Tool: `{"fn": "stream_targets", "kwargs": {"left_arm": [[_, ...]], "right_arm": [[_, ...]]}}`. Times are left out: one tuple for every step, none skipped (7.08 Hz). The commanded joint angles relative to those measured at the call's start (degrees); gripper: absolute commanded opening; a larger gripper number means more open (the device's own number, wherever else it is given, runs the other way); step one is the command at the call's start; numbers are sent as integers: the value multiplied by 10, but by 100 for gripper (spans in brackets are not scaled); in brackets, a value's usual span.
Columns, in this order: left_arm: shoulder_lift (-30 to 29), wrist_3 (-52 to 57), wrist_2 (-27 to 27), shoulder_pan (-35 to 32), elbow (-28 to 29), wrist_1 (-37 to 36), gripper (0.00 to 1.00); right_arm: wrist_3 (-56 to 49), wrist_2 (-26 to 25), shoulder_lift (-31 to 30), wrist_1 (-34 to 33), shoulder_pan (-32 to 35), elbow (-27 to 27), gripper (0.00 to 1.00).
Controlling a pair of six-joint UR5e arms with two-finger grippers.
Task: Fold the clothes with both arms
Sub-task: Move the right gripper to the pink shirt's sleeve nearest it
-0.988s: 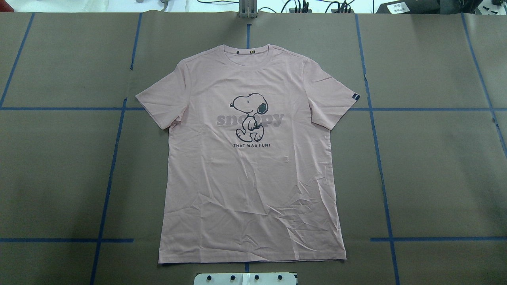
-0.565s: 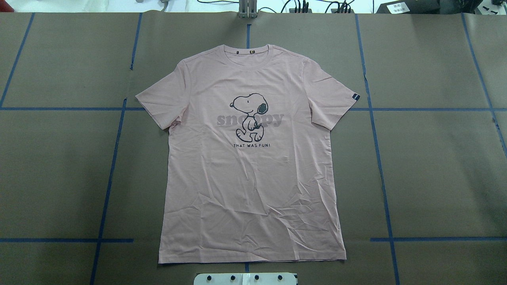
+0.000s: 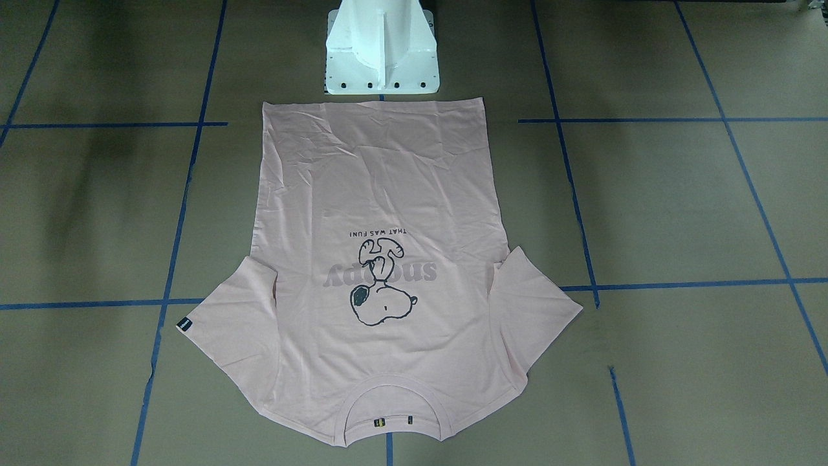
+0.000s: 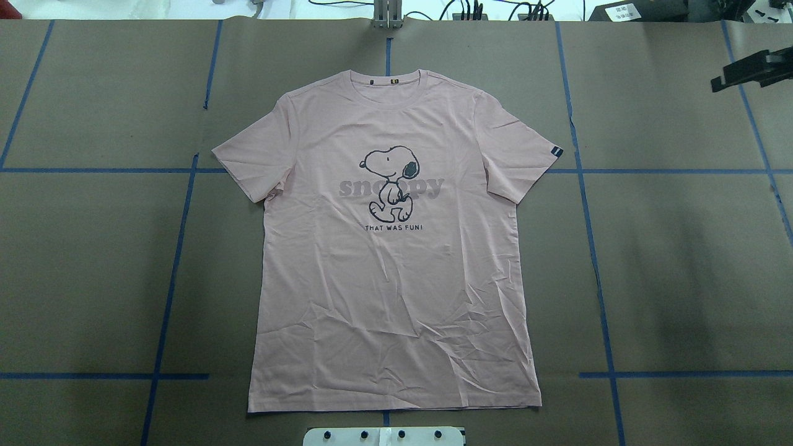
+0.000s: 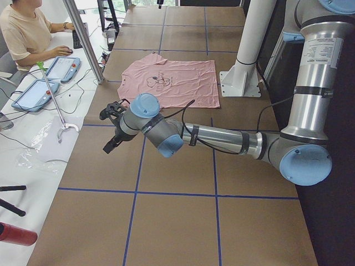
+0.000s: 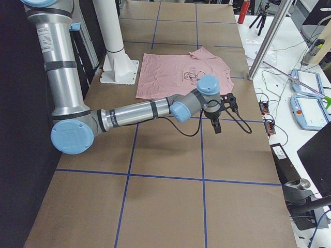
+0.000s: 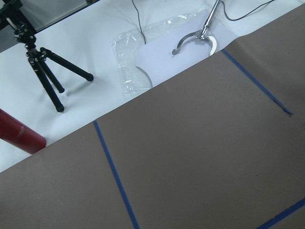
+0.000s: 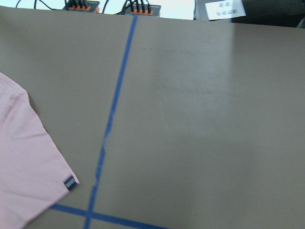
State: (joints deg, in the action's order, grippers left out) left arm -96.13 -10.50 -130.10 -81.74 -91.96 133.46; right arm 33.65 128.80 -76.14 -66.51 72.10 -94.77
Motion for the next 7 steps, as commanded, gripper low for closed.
{"fn": "stream_targets", "kwargs": {"left_arm": [[-4,-52,-1,38,-1,24,100],[-5,-53,0,42,-2,24,100],[-5,-54,0,44,-2,24,100],[-11,-58,0,47,-2,23,100],[-12,-65,0,48,-2,23,100],[-12,-66,0,48,-2,23,100],[-12,-66,0,48,0,24,100]], "right_arm": [[200,-178,109,8,-152,45,91],[228,-203,138,53,-187,108,81],[243,-250,139,130,-219,168,73],[253,-271,140,163,-230,204,70],[254,-272,137,164,-234,205,68],[255,-273,134,164,-239,204,67],[255,-275,132,164,-239,204,66]]}}
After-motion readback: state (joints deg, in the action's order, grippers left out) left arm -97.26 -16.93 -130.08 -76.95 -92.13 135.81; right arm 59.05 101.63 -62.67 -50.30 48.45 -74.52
